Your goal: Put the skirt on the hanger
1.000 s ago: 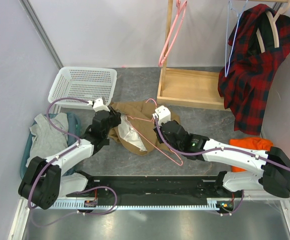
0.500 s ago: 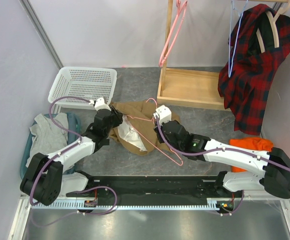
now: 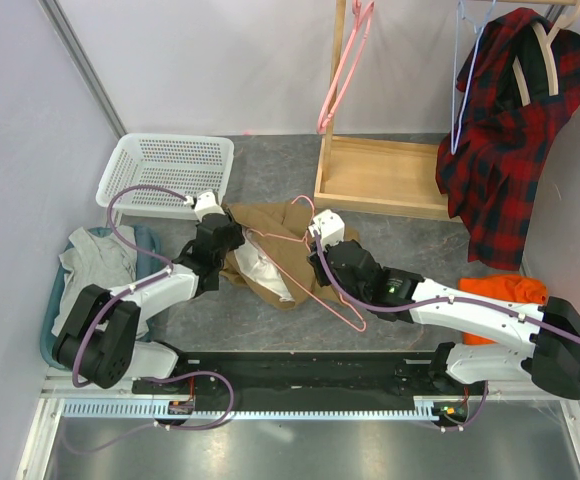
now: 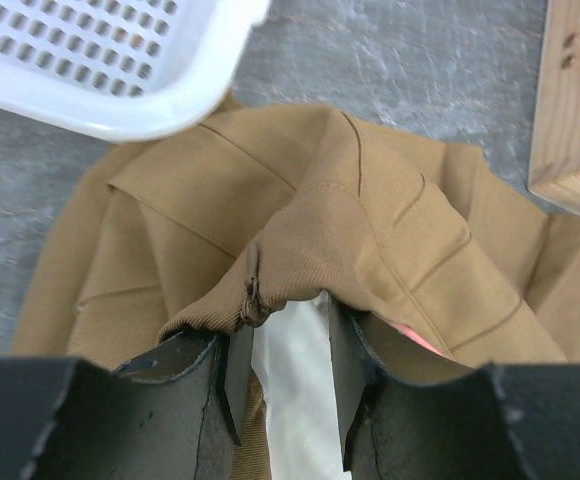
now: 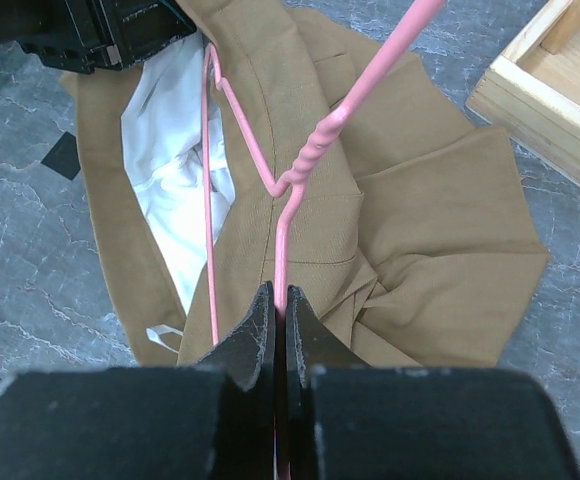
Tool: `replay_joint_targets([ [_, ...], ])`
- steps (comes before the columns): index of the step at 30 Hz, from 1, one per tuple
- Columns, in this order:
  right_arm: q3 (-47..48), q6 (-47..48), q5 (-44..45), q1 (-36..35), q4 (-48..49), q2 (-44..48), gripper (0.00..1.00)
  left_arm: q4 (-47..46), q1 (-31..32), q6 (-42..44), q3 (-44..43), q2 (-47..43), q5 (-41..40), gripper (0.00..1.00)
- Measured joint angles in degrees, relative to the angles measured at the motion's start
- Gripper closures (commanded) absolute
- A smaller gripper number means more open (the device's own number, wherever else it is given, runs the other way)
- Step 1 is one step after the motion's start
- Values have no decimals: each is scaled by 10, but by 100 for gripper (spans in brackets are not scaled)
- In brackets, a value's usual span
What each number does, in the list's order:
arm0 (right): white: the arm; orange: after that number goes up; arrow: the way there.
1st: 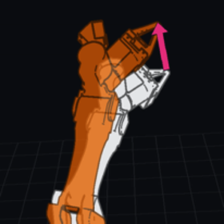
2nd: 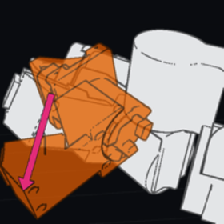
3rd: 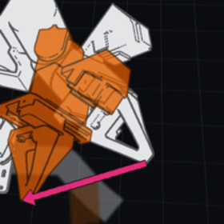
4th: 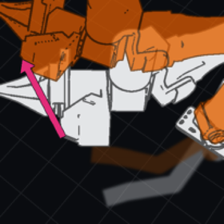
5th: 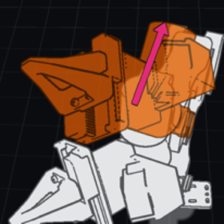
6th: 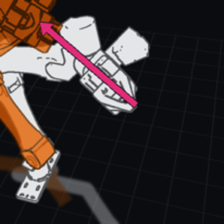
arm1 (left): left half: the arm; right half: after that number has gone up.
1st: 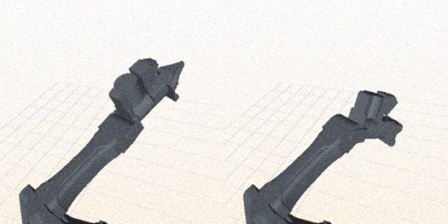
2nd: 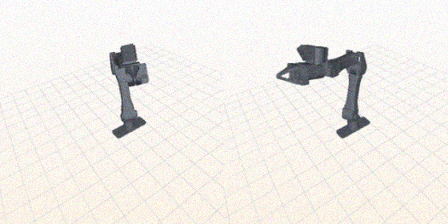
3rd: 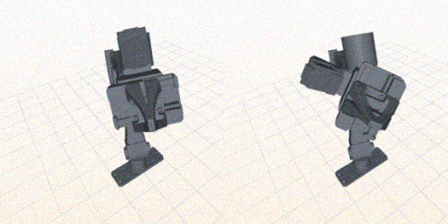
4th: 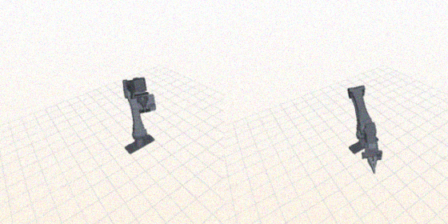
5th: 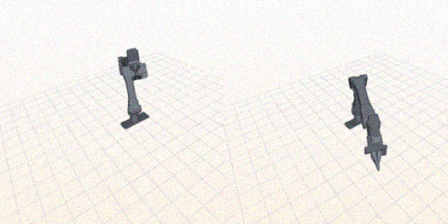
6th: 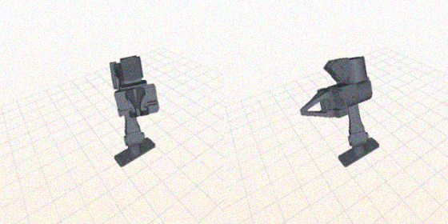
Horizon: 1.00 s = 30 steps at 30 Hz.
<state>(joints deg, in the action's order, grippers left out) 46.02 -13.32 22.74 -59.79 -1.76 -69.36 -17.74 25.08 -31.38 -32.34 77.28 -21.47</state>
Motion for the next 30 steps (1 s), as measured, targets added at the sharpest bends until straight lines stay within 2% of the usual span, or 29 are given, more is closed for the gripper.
replay_joint_targets([
  [2,0,0,-1,0,0,0,100,-6,0,8,0,0,-12,58],
  [8,0,0,-7,0,0,0,100,-46,0,23,1,1,-25,71],
  [11,0,-2,-11,0,0,0,100,-62,0,26,1,3,-25,79],
  [15,0,-4,-14,0,0,0,100,-73,0,30,1,14,-24,98],
  [21,0,-4,-15,0,-4,9,100,-63,0,34,0,14,-20,98],
  [25,0,2,-15,0,-14,30,100,10,0,36,-10,-11,-4,98],
  [30,0,15,-24,0,-24,65,100,129,-1,35,-66,-52,28,98],
])
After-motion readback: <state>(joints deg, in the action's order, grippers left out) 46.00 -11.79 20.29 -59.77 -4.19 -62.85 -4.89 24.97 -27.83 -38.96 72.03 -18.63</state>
